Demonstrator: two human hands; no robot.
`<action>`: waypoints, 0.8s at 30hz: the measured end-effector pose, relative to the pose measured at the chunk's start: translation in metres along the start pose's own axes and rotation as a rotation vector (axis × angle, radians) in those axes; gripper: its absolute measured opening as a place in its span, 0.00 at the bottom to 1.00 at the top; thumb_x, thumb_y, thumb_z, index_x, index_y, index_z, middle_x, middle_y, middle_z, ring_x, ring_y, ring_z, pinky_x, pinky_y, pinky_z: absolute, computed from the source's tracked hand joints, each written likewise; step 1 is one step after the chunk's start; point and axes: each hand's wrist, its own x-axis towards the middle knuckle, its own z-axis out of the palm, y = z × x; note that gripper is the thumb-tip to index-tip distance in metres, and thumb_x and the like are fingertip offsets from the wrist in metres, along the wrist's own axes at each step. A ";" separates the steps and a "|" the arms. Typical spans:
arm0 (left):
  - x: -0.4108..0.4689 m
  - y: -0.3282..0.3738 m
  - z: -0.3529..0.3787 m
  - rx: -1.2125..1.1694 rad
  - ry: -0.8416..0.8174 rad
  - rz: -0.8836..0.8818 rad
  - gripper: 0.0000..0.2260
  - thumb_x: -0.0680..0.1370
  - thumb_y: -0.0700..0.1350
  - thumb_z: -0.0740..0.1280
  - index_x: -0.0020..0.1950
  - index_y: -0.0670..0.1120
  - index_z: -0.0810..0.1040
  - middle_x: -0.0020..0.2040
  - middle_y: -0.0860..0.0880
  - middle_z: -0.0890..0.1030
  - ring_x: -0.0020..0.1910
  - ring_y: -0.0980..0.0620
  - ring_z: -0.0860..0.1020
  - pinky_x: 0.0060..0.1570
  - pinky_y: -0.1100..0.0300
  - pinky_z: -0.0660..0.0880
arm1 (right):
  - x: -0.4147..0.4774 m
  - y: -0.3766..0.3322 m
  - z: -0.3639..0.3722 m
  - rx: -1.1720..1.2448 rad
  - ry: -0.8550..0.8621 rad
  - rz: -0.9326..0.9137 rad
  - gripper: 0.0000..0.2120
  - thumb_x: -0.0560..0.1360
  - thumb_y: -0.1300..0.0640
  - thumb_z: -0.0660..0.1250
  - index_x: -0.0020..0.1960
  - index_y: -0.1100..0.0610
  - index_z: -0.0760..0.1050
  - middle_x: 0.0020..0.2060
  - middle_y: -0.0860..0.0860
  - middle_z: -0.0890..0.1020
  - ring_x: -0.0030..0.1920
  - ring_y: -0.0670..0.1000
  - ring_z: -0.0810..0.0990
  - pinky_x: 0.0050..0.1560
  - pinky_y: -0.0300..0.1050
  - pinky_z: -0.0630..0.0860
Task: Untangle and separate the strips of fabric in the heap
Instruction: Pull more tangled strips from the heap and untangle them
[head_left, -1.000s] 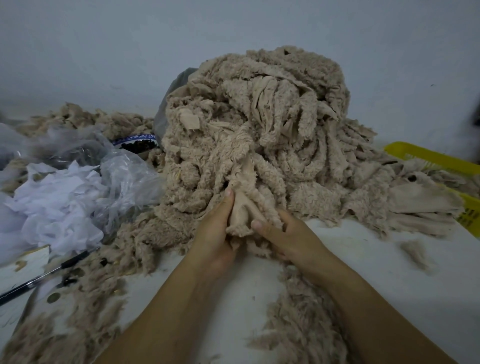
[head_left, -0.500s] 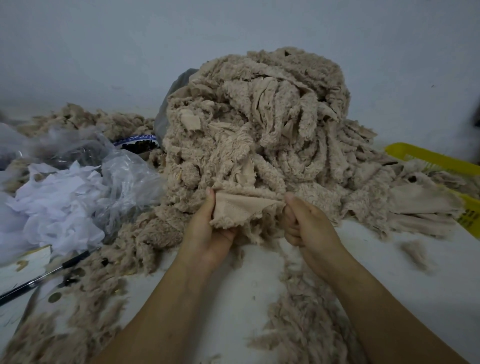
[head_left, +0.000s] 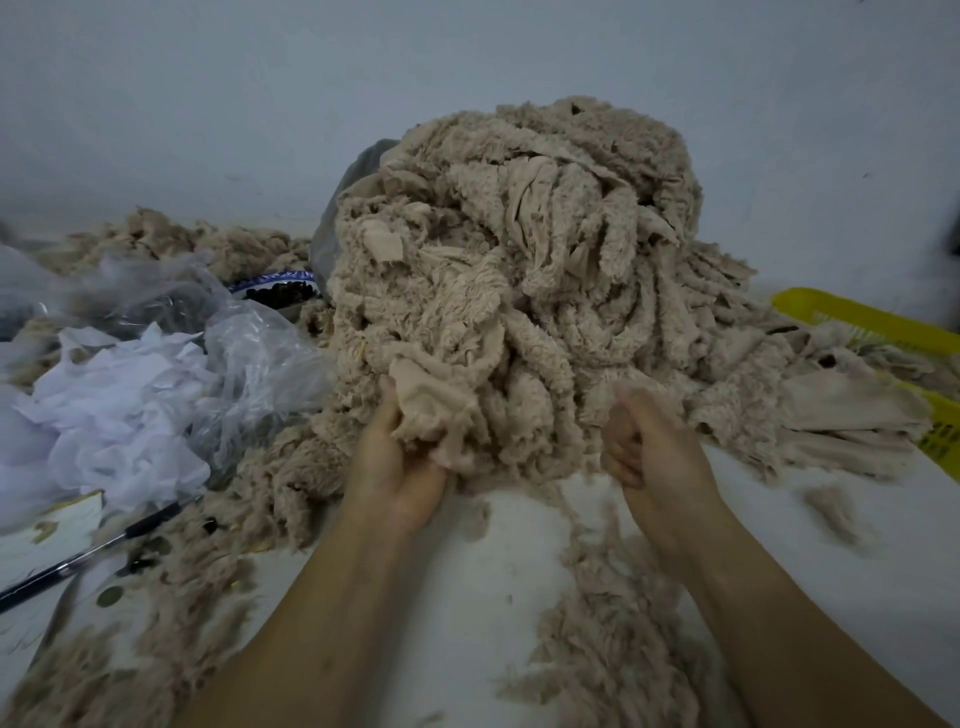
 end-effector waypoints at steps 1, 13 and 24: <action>-0.002 -0.004 0.004 0.033 -0.021 -0.019 0.19 0.82 0.54 0.60 0.54 0.41 0.83 0.51 0.42 0.85 0.47 0.48 0.85 0.47 0.53 0.82 | -0.003 0.003 0.002 -0.150 -0.035 -0.018 0.20 0.81 0.52 0.62 0.31 0.53 0.69 0.26 0.49 0.66 0.25 0.46 0.63 0.27 0.40 0.62; -0.013 -0.022 0.014 0.125 -0.171 -0.032 0.21 0.76 0.45 0.66 0.68 0.42 0.75 0.56 0.45 0.83 0.54 0.49 0.83 0.55 0.54 0.80 | -0.009 0.025 0.016 -0.674 -0.236 -0.141 0.09 0.82 0.50 0.58 0.55 0.40 0.75 0.27 0.41 0.76 0.29 0.38 0.73 0.33 0.34 0.70; -0.016 -0.006 0.012 0.141 -0.159 -0.045 0.15 0.76 0.44 0.67 0.61 0.42 0.81 0.55 0.42 0.84 0.53 0.47 0.82 0.54 0.55 0.80 | -0.006 0.004 0.005 -0.481 -0.021 -0.147 0.35 0.76 0.28 0.48 0.26 0.50 0.75 0.29 0.46 0.81 0.31 0.42 0.78 0.44 0.45 0.73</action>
